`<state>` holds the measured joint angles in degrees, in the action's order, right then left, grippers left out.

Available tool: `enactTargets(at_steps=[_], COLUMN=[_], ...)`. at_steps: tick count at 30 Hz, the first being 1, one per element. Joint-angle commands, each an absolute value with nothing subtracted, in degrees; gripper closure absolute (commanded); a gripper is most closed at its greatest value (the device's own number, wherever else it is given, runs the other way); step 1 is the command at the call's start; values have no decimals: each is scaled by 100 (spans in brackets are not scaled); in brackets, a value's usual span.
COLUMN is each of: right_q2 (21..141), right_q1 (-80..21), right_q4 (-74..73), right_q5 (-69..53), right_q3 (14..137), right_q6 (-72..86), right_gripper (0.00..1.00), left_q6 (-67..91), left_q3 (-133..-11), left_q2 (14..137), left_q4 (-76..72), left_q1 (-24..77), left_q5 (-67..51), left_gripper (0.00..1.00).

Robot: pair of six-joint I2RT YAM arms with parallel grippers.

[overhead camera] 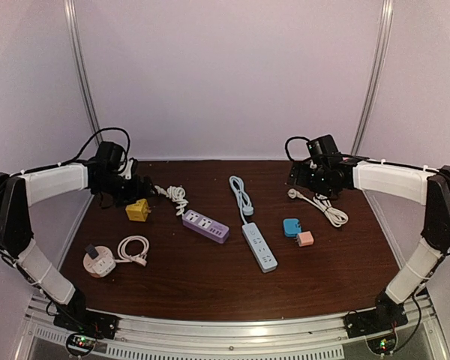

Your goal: Pull the plug off the socket

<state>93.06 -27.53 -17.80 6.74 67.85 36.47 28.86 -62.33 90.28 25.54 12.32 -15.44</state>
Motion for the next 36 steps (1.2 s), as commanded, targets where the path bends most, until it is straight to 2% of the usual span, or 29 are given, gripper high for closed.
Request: enactTargets(at_steps=[1, 9, 14, 17, 20, 24, 27, 36], right_q2=[9450, 10121, 10657, 11061, 11459, 11944, 12129, 12392], right_q1=[-2180, -1440, -985, -869, -797, -747, -747, -729], right_q4=[-1961, -2194, -2115, -2183, -2135, -2227, -2328, -2480], right_q5=[935, 897, 228, 116, 20, -212, -211, 197], right_q3=[6979, 7516, 7775, 8029, 8244, 8722, 8949, 8938], right_q6=[3760, 3452, 3360, 3295, 3261, 3218, 3197, 3142], right_gripper=[0, 7, 29, 37, 40, 56, 63, 68], left_q6=[2527, 2375, 2366, 2388, 2429, 2490, 2516, 2638], left_q3=[-6354, -6361, -6422, -6466, -6483, -6494, -6504, -6532], left_q2=[8846, 8863, 8813, 8776, 8708, 8675, 8676, 8688], left_q4=[2608, 2602, 2602, 2619, 2620, 2619, 2619, 2615], left_q1=[1807, 2230, 2259, 2259, 2268, 2289, 2315, 2396], left_q5=[-1546, -1623, -1754, -1821, -1828, -1811, -1752, -1571], left_gripper=[4, 4, 4, 4, 4, 4, 4, 4])
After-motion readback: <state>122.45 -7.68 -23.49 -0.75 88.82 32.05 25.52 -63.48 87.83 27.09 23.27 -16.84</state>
